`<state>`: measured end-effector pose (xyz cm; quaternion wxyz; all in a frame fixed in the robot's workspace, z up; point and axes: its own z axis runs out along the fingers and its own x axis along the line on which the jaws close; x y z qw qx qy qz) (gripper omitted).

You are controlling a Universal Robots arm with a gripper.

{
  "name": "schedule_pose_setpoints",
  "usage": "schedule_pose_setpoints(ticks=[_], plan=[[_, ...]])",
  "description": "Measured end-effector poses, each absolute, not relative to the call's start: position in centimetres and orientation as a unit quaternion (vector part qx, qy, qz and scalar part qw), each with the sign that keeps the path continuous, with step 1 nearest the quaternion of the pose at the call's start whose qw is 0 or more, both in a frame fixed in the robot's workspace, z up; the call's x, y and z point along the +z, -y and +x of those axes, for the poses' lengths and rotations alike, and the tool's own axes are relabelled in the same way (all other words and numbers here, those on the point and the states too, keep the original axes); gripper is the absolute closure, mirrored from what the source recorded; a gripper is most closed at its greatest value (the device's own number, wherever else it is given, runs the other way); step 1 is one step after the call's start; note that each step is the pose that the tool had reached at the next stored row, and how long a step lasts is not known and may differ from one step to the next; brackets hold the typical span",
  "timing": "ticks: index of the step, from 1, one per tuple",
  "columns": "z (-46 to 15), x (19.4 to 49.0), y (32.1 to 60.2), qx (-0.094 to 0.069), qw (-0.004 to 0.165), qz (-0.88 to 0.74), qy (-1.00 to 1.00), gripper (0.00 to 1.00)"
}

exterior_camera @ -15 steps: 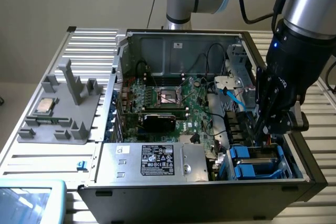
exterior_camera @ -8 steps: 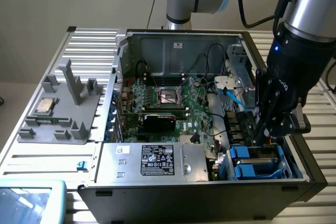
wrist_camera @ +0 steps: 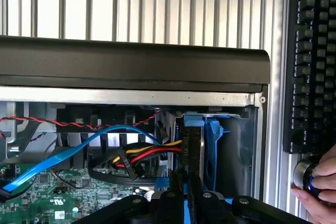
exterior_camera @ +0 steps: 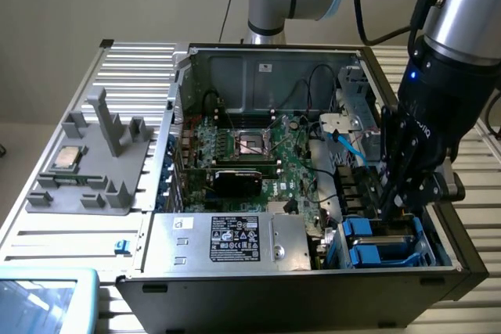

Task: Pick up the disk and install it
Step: 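Insert the second disk wire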

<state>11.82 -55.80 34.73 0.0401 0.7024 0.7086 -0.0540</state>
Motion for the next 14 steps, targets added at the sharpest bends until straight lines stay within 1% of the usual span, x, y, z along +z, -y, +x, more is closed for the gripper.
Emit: schedule_pose_setpoints(ticks=[14], plan=[[12.01,34.30,55.84,-0.054,0.040,0.703,-0.708,0.84]])
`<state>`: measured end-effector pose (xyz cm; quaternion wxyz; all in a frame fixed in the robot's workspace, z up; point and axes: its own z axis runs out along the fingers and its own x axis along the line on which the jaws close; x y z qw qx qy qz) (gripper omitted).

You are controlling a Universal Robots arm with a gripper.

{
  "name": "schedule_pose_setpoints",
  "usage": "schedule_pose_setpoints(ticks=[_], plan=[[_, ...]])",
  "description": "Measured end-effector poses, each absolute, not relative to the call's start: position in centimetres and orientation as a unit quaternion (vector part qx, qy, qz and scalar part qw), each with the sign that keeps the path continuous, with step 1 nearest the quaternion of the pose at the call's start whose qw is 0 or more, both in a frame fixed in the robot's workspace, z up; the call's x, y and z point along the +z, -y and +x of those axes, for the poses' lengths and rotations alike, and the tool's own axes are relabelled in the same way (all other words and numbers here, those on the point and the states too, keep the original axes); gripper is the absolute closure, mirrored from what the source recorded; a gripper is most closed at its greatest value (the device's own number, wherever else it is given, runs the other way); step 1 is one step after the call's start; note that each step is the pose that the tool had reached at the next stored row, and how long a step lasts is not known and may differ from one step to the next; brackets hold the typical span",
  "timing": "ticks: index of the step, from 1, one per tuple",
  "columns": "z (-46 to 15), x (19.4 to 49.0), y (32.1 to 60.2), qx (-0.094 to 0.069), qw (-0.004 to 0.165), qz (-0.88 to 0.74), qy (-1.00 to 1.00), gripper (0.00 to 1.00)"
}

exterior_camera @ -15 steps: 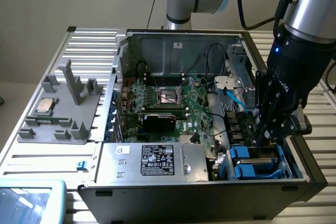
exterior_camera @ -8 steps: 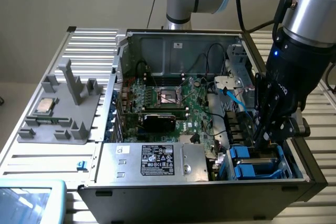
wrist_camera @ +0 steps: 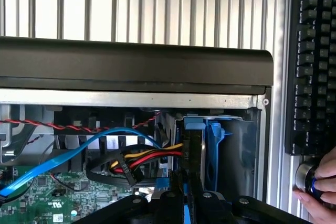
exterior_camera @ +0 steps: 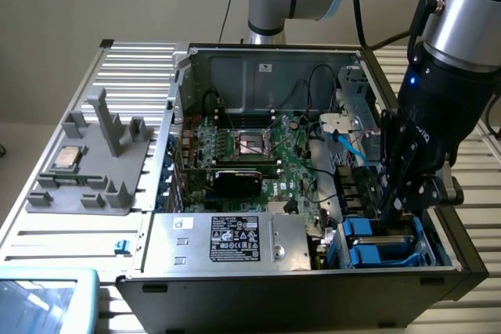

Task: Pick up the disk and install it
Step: 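Insert the second disk wire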

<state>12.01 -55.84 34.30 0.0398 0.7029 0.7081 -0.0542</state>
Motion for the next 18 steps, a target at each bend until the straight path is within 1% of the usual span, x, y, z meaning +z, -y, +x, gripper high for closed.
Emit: schedule_pose_setpoints(ticks=[18], plan=[[12.12,33.55,55.86,-0.054,0.040,0.704,-0.707,0.84]])
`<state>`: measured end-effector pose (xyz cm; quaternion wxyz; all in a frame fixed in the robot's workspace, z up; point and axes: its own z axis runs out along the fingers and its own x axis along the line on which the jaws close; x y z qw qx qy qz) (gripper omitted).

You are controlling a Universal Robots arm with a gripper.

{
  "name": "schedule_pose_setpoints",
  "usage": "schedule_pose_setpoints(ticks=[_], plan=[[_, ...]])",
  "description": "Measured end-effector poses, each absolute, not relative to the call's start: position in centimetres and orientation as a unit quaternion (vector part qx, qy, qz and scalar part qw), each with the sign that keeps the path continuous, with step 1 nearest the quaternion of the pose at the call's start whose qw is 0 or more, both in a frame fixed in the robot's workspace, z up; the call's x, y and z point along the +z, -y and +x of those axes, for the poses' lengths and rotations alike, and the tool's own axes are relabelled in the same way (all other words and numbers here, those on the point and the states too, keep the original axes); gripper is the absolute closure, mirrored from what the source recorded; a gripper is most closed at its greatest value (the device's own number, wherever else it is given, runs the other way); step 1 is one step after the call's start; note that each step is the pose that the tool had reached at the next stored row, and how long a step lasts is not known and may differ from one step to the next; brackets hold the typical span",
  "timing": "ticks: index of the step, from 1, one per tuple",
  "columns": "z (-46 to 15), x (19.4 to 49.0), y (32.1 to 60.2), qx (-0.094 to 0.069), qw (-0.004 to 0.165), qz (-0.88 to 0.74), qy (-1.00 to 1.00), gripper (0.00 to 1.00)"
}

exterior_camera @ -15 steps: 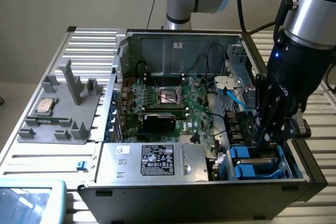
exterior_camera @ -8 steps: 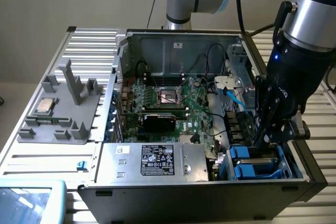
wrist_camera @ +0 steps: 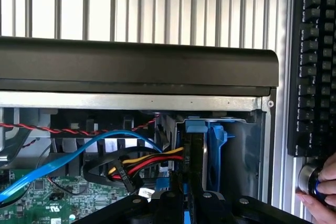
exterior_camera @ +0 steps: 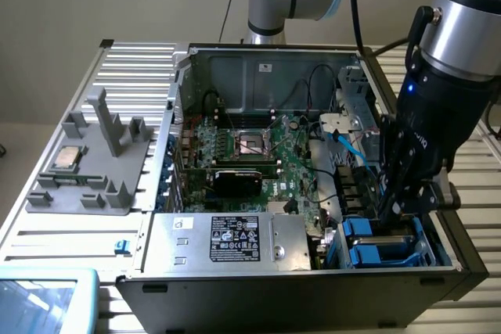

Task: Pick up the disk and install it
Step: 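Insert the second disk wire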

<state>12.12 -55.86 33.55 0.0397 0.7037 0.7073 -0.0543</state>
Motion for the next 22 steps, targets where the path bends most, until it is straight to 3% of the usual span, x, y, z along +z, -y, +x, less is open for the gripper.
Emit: schedule_pose_setpoints(ticks=[15,18,21,22], plan=[[12.12,33.12,55.92,-0.054,0.039,0.704,-0.707,0.84],[12.12,33.02,55.91,-0.053,0.039,0.704,-0.707,0.76],[12.12,33.29,55.91,-0.054,0.039,0.704,-0.707,0.58],[12.12,33.44,55.91,-0.054,0.039,0.704,-0.707,0.58]])
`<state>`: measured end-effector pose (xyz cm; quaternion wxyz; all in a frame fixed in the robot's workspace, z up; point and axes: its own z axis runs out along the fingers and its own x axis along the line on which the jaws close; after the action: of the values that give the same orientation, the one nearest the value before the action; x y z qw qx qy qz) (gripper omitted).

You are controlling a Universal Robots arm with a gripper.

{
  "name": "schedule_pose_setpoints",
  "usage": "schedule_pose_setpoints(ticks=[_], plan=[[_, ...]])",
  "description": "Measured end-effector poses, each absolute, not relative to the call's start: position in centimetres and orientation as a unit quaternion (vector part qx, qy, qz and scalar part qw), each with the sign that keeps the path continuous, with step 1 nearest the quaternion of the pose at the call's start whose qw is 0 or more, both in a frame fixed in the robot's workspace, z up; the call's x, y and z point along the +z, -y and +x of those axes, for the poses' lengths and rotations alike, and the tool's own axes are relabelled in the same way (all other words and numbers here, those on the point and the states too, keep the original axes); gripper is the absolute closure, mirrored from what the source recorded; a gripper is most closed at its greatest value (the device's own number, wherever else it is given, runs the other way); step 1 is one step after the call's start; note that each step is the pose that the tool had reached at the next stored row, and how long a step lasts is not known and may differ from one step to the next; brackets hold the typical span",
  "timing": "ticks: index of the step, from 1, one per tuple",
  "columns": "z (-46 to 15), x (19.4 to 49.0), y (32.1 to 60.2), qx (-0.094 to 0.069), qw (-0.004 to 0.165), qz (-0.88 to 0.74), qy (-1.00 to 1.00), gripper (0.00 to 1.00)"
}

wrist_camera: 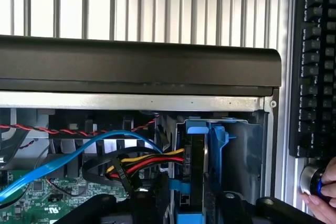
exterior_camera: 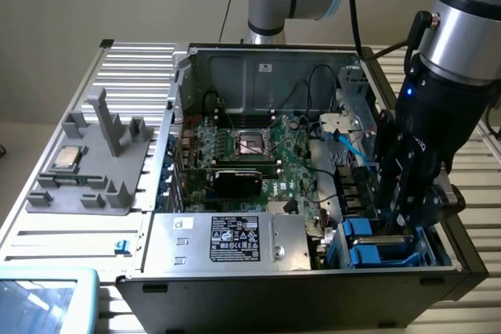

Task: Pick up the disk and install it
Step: 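Insert the second disk wire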

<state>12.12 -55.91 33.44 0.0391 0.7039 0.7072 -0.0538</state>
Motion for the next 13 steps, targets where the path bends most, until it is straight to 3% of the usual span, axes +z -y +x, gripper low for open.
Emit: schedule_pose_setpoints(ticks=[2,5,7,8,13], plan=[[12.1,33.9,55.9,-0.054,0.039,0.704,-0.707,0.53],[12.1,34.6,55.9,-0.054,0.039,0.704,-0.707,0.35],[12.1,34.8,55.9,-0.054,0.039,0.704,-0.707,0.35],[12.1,34.8,55.9,-0.054,0.039,0.704,-0.707,0.29],[11.8,34.8,55.9,-0.054,0.039,0.704,-0.707,0.29]])
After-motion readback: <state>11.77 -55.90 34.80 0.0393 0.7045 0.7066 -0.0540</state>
